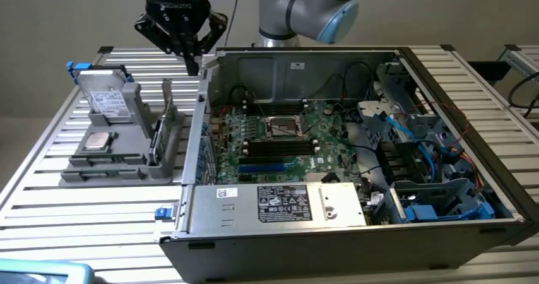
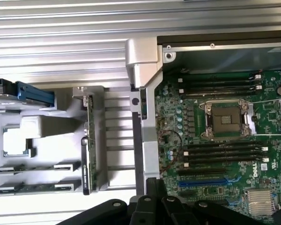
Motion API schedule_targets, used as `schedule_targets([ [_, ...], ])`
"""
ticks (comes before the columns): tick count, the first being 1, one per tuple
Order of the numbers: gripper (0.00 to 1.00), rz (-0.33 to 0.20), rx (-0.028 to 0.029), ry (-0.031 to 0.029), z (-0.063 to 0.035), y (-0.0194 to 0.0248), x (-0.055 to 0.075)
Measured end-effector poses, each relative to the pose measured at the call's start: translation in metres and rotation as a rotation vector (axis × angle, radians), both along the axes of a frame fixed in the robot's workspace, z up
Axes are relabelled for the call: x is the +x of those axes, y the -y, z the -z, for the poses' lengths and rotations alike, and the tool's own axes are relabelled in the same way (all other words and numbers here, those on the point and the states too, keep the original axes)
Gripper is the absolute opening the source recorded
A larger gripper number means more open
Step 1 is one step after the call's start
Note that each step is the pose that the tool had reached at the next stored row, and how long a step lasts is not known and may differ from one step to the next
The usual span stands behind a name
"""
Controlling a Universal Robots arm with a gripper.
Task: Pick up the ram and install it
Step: 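Reach for the ram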
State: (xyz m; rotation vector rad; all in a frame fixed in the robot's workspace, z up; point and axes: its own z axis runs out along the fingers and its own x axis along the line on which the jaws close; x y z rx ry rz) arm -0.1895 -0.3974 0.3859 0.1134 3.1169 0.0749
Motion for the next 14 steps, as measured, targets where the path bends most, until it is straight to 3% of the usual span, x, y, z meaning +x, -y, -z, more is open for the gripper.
schedule_targets([
  [14, 0.11, 0.0, 0.0, 0.0, 0.0181, 0.0, -0.064],
])
